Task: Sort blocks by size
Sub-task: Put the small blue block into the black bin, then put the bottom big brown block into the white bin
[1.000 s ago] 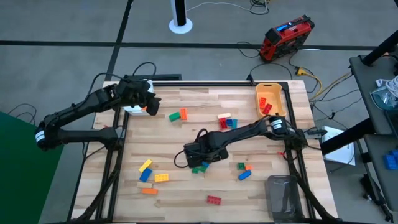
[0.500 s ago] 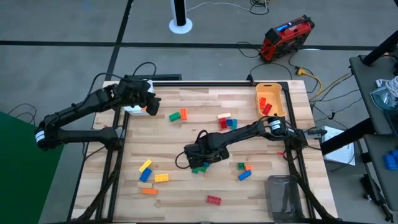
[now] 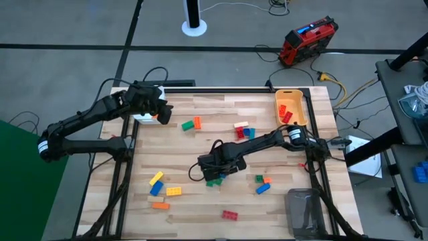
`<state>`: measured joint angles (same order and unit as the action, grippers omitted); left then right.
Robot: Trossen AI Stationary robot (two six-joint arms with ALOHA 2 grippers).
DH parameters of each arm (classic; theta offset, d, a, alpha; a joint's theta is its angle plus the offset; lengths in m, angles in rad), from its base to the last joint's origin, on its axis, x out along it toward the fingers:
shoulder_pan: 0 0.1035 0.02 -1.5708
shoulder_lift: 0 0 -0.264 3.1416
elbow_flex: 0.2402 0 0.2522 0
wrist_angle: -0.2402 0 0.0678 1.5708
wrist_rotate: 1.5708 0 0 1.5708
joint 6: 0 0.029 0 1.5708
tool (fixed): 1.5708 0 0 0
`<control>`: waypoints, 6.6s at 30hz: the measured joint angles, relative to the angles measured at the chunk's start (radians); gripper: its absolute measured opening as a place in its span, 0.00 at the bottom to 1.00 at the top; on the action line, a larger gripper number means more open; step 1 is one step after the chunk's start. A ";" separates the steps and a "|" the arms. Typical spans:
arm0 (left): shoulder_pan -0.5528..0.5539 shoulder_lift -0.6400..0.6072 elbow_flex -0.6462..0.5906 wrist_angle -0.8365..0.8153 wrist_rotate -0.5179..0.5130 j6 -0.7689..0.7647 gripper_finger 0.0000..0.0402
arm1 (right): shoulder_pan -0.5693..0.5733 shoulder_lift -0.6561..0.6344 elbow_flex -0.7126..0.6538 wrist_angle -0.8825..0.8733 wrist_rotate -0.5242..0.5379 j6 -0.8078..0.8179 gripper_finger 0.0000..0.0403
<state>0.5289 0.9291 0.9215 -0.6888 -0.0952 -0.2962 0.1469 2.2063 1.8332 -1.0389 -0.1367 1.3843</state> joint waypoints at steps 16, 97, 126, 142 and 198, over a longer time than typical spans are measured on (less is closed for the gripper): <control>0.000 0.000 0.000 0.000 0.000 0.000 0.38 | -0.010 -0.009 0.028 -0.114 0.014 -0.051 0.46; -0.009 0.001 0.000 0.009 0.049 0.025 0.38 | 0.886 -0.798 -0.668 -0.071 0.109 0.690 0.50; -0.419 0.266 0.001 0.282 0.051 -0.515 0.38 | -0.092 -1.049 -0.623 -0.076 0.426 -0.273 0.48; -0.493 0.735 0.292 0.115 0.054 -0.524 0.38 | -0.139 -1.132 -0.623 -0.081 0.478 -0.393 0.48; -0.574 1.249 0.669 -0.088 0.038 -0.447 0.48 | -0.139 -1.170 -0.630 -0.078 0.474 -0.416 0.48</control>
<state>-0.0452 2.1783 1.5909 -0.7771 -0.0569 -0.7435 0.0078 1.0363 1.2034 -1.1174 0.3370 0.9684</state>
